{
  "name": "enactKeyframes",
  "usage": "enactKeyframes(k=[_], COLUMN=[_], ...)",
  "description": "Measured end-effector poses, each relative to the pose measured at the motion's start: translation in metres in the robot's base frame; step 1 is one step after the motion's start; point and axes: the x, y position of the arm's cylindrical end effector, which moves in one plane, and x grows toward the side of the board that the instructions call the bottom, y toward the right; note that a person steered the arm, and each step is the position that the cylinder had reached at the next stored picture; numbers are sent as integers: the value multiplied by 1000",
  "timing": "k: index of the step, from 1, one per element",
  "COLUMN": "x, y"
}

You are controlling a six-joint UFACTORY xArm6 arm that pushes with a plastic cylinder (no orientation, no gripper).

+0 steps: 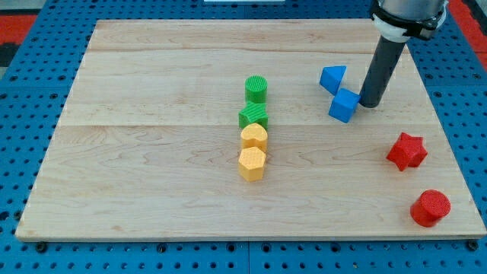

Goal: Slide the red star vertically below the blue cube

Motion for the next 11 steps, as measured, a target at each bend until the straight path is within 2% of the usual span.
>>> enactKeyframes(k=[1, 2, 3, 4, 5, 7, 8, 11], x=[0, 1, 22, 62, 74, 127, 132, 91], y=[23, 88, 128, 119, 98, 62, 42, 38])
